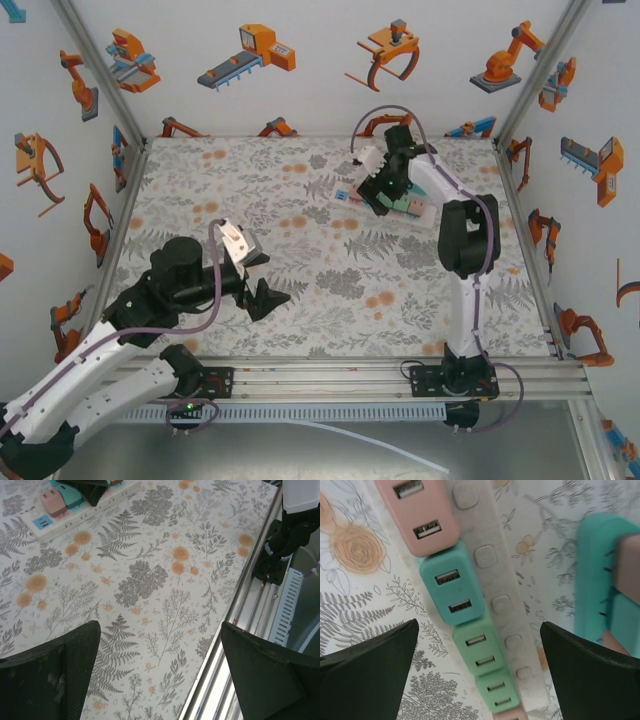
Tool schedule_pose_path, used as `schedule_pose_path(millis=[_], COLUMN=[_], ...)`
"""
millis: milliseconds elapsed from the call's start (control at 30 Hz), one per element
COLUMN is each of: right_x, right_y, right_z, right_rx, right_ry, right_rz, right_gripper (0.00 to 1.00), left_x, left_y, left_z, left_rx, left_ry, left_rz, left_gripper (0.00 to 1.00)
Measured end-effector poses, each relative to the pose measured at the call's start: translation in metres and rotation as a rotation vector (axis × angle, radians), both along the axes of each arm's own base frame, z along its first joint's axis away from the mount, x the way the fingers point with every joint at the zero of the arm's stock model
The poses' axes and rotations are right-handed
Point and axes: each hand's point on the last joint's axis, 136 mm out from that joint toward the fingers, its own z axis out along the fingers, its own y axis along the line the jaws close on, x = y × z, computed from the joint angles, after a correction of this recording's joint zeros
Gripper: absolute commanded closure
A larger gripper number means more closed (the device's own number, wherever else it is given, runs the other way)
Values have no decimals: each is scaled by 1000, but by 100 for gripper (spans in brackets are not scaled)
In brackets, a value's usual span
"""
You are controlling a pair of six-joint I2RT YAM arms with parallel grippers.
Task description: Pull the plug off the socket
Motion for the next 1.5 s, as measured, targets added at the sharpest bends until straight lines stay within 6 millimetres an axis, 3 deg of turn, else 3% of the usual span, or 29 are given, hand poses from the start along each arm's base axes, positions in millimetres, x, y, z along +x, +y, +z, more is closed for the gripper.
schedule_pose_path(millis=[200,300,467,633,700,800,1033,1200,1400,1500], right_x=[-2,0,-5,-20,-34,-71,-181,-242,-284,-287], right_y=[-1,3,12,33,45,69,128,148,161,169], right_z=[-27,-30,-33,-34,-34,-33,-36,-36,-36,-35], right_rx=[-44,-31,-10,-16,-25,-31,-48,-34,-15,-1], right_ry=[76,93,116,130,133,161,205,200,167,154], right_rz=[50,70,105,164,209,273,470,529,553,551], right_gripper=[4,13,39,45,45,46,47,46,42,28], left_x=[2,4,7,8,8,5,-7,-14,-18,-17], left_y=[9,11,12,14,17,21,30,38,44,45], left_z=[-7,-13,-21,-24,-26,-28,-36,-39,-37,-37], left_rx=[31,57,84,99,108,117,156,170,161,165], left_ry=[-6,3,16,23,25,29,41,43,33,33], left_rz=[40,51,68,80,89,95,72,71,77,82], left_gripper=[3,3,3,3,3,3,3,3,3,3])
